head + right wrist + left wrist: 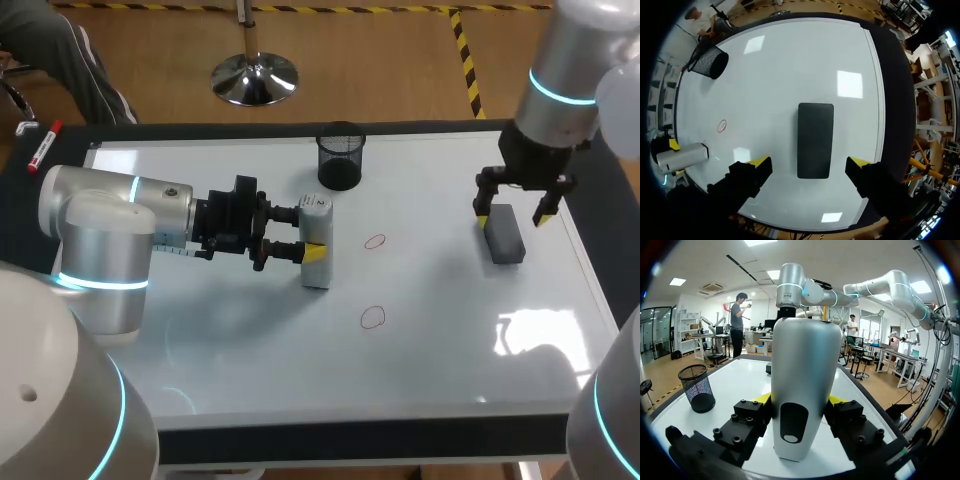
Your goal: Pick up the inspection probe, press it on each red-marked spot on the whiteboard one by one, put down the probe, pick up the eraser, and wipe off all the red marks.
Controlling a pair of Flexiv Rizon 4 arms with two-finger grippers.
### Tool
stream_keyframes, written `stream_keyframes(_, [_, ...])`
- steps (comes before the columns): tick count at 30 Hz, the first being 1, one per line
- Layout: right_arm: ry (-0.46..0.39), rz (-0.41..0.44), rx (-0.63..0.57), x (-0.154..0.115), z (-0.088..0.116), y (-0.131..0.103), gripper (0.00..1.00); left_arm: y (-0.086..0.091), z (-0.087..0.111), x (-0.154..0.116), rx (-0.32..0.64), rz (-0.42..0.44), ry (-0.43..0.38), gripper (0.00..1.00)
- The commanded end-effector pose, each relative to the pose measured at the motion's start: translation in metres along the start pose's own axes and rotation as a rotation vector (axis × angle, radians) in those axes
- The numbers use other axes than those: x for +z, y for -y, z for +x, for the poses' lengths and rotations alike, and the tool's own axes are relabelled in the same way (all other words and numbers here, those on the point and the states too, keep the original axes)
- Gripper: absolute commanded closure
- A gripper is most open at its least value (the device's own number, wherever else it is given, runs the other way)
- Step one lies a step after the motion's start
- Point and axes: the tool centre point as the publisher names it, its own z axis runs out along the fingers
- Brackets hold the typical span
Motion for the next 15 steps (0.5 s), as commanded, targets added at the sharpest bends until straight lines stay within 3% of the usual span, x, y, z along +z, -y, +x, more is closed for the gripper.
stream_keyframes(1, [-0.010,-0.016,0.000,0.007,-0.001,0.000,0.00,-0.018,0.003,0.005,0.000,0.003,0.004,1.00])
stream_keyframes(15, [-0.013,-0.014,-0.013,0.027,-0.002,-0.005,0.00,-0.018,0.003,0.005,0.000,0.003,0.004,1.00])
